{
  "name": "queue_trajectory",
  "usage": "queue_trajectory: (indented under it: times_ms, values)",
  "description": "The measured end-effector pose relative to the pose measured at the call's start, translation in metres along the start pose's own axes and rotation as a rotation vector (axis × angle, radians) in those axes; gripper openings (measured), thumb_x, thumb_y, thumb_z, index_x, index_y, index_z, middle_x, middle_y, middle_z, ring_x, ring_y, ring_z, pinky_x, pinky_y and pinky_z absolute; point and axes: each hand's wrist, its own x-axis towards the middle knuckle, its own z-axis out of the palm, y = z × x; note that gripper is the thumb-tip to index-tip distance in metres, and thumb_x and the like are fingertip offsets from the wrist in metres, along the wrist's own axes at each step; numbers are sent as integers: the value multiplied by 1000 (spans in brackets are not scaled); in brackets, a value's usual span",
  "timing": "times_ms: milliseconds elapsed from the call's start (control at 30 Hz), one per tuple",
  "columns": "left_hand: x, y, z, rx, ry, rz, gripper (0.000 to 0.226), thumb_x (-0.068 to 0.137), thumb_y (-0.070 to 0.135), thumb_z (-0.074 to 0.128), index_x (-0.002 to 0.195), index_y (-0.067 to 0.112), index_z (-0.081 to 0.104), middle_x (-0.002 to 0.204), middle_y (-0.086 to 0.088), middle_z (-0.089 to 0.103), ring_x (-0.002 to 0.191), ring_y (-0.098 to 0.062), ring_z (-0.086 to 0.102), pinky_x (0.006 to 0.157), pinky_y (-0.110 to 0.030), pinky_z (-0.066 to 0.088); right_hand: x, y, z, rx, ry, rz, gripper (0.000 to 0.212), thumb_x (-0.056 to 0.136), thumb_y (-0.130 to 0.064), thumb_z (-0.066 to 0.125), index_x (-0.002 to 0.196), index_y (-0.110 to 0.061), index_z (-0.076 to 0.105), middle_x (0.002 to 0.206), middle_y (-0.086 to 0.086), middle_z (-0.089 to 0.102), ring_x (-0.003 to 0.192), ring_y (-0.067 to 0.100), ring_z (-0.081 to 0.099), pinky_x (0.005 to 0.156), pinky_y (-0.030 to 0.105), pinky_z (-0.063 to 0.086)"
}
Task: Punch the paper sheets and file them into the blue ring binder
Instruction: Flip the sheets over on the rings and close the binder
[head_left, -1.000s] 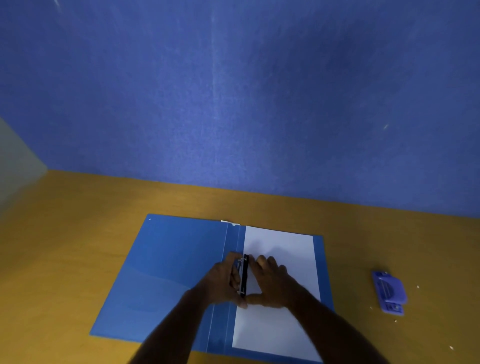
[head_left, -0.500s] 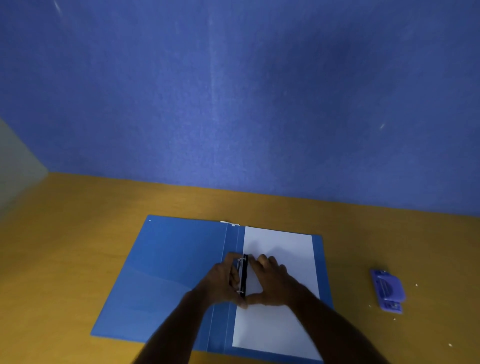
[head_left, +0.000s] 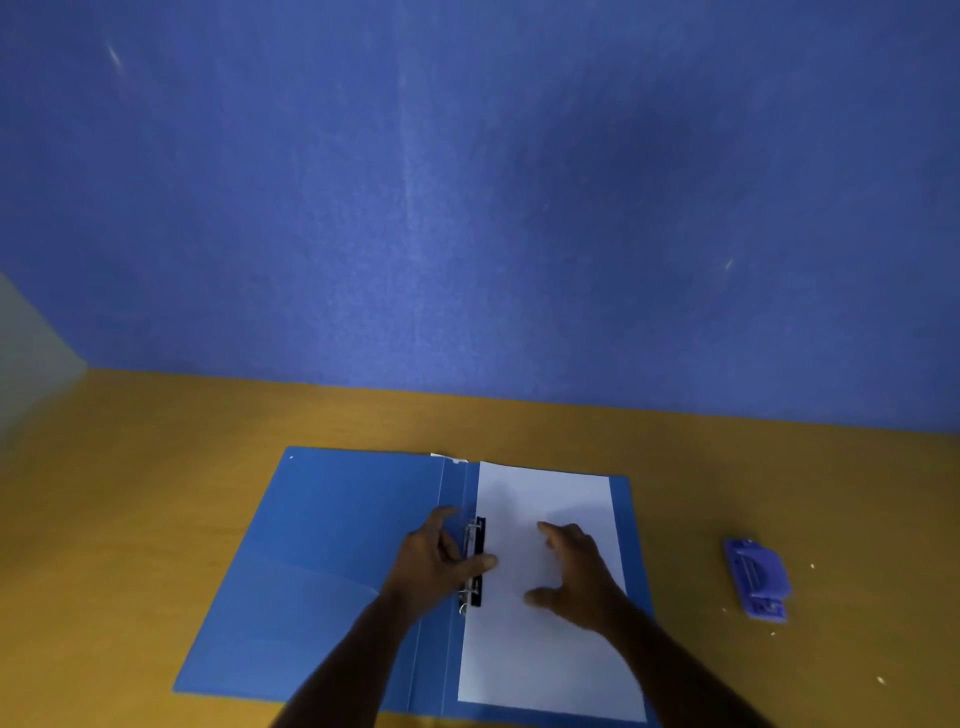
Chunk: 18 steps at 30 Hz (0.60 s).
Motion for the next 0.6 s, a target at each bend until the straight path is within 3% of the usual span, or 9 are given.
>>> queue_trajectory:
  times_ms: [200,367,600]
  values:
    - [-3,20,15,276,131,179,51,82,52,68,124,27,54,76,8,58,69,-7,58,67,-26,56,-18,27,-14,34,234,260,90,62,-48,84,138,-16,47,132,7,54,119,23,51,102,37,46]
    - [-10,42,57,335,-12,272,44,86,49,63,126,34,51,96,12,59,80,-2,58,71,-19,54,-29,33,-17,61,294,441,80,63,-52,82,126,-13,52,124,8,58,113,24,55,96,34,48]
    - [-14,44,107,371,-205,189,55,84,44,67,132,28,47,126,5,57,109,-10,56,91,-24,51,-33,31,-15,208,292,538,81,64,-45,84,128,-10,50,125,10,58,115,25,55,95,34,47]
